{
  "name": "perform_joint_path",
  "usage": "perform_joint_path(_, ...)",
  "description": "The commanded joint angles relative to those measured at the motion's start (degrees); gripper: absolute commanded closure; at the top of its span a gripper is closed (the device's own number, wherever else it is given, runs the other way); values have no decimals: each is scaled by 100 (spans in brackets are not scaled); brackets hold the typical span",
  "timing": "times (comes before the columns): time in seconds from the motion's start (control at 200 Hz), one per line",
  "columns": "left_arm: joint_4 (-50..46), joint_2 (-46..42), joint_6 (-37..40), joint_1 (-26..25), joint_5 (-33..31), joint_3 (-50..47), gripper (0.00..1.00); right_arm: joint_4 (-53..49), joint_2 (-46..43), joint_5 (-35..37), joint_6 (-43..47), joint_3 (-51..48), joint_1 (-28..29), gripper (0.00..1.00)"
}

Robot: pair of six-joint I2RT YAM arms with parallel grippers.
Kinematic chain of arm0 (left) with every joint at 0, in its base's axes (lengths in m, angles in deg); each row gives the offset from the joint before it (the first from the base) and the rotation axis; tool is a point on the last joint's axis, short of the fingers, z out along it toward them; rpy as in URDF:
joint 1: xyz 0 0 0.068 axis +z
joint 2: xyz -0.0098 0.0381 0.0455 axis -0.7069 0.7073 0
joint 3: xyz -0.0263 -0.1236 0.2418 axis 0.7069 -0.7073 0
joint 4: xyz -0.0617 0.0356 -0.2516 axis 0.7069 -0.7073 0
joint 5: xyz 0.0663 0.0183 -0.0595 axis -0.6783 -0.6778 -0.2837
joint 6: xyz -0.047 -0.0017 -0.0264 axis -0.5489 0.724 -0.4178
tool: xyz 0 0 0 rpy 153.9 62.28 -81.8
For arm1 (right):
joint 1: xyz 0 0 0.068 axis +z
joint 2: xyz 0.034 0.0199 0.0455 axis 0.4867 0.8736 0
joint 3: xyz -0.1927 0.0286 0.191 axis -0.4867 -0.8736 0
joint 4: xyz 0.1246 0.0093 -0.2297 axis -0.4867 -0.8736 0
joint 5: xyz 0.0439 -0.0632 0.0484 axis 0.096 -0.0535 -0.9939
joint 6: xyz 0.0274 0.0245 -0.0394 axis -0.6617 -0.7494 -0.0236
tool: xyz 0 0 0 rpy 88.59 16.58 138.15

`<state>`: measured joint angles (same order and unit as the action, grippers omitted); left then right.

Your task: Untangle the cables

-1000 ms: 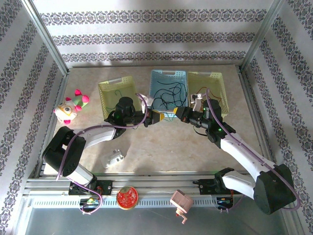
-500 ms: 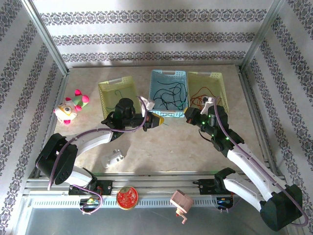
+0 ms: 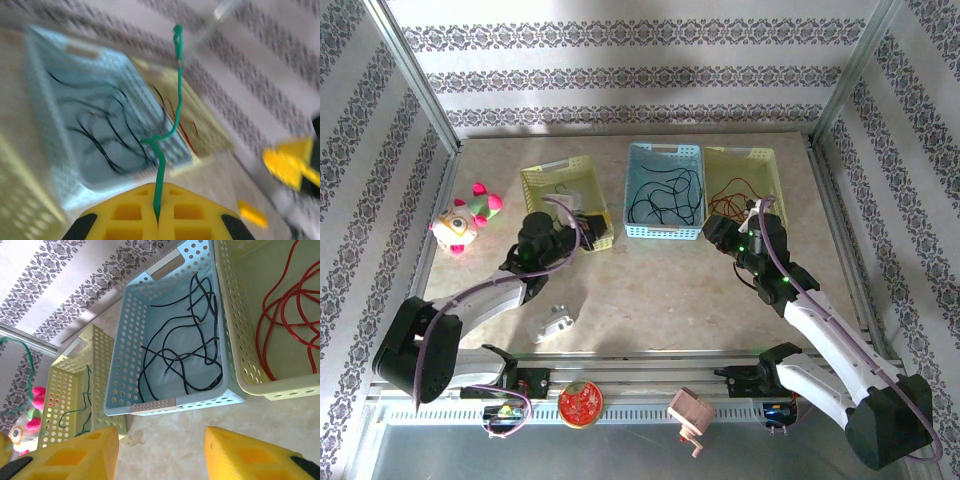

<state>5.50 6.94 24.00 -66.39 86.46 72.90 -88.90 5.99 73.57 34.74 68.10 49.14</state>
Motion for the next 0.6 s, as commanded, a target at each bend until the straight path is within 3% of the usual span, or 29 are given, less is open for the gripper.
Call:
perform_joint_path(0.0, 806, -293, -749, 255, -1340, -183, 100, 10, 32, 53, 29, -57, 22, 50)
perform_joint_path(0.1, -150, -440, -857, 352, -2551, -197, 100, 34, 101, -46, 45, -57, 29, 50)
perform_joint_path(0.145, -412, -445, -840, 359, -2818, -185, 100, 34, 149, -99, 73, -50, 37, 50)
perform_joint_path(0.39, -1196, -168, -692, 362, -3261, 35, 100, -20, 310, -194, 124, -4, 47, 49)
perform_joint_path(0.55, -1136, 84, -501, 365, -3011, 92, 100, -62, 315, -203, 164, 22, 50, 49)
perform_joint_path(0.595, -1155, 133, -457, 362, -2963, 127, 95, -68, 314, -203, 169, 22, 51, 49)
